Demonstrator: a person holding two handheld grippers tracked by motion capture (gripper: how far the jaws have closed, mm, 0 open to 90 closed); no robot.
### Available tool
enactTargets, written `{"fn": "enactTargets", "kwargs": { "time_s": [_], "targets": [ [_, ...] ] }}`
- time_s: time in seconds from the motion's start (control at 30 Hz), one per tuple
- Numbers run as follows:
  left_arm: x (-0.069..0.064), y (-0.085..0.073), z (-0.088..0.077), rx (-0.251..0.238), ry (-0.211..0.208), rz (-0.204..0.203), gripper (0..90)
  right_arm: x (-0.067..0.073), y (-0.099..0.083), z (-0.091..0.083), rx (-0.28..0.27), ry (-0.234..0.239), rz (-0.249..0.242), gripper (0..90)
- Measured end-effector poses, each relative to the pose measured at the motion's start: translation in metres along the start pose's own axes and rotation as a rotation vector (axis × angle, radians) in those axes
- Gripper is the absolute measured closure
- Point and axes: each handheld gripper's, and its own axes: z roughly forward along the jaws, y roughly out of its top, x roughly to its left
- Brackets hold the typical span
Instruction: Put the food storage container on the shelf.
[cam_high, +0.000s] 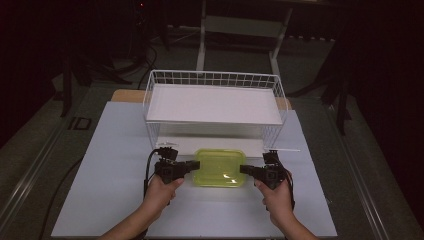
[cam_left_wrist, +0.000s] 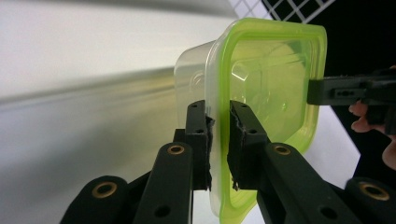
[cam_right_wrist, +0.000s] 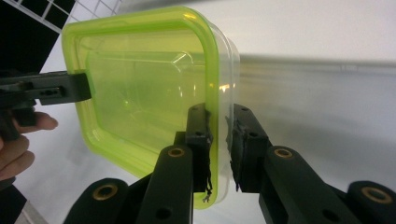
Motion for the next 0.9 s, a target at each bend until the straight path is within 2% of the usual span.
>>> {"fn": "enactTargets", "kwargs": {
  "time_s": [0.23,0.4,0.6,0.77,0.83,0.9],
  "targets": [
    [0.002,0.023,-0.015,-0.047,0.029,0.013,80.2,0.013,0.022,0.004,-0.028,-0.012,-0.032,79.0],
    [0.008,0.03,-0.018,-0.076,0.02,0.013,80.2,0.017,0.033,0.009,-0.047,-0.009,-0.045,79.0],
    [0.023,0.027,-0.013,-0.106,-0.009,0.019,80.1,0.018,0.039,0.017,-0.062,-0.013,-0.062,78.9],
    [0.034,0.026,-0.001,-0.107,0.008,0.017,80.1,0.009,0.039,0.033,-0.058,-0.03,-0.056,78.9],
    [0.034,0.026,-0.001,-0.107,0.008,0.017,80.0,0.008,0.039,0.035,-0.06,-0.035,-0.055,78.9],
    [0.039,0.027,0.005,-0.114,0.019,0.03,80.0,0.004,0.041,0.041,-0.06,-0.037,-0.045,78.8]
  ]
}}
